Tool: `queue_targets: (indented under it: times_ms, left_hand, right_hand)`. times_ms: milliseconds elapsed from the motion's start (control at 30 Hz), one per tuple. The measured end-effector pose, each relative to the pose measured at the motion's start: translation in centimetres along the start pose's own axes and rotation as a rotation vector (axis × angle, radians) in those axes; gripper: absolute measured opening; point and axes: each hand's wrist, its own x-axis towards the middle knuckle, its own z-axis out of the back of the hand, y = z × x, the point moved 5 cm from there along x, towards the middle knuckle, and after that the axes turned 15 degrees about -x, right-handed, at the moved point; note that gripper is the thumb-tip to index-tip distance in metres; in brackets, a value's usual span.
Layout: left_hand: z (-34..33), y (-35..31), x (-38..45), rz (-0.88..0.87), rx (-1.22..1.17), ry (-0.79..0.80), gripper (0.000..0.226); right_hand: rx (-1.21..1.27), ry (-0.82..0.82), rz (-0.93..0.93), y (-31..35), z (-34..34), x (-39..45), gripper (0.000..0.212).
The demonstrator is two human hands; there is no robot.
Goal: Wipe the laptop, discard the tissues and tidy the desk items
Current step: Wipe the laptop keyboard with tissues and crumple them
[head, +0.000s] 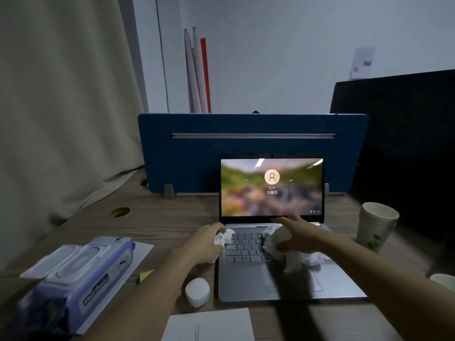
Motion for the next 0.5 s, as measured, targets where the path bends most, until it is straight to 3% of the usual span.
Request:
queue_targets:
  times_ms: [133,367,500]
  left_hand:
    - [0.5,0.1,-0.2,-0.031,-0.027,0.002,0.042]
    - [1.5,-0.8,-0.9,-0.075,-0.129,-0.057,0.046]
    - [1.2,-1.1,-1.4,-0.083,-0.153,-0.082,0.046]
  right_hand:
    - [-0.041,-0.005,0.021,1.2,-0.7,0.1,0.072]
    - [-0.054,-0.035,0.031,2.2,-0.6,0.0,0.029]
    - [-0.027,-0.052,0.046,2.2,-0.6,-0.4,0.027]
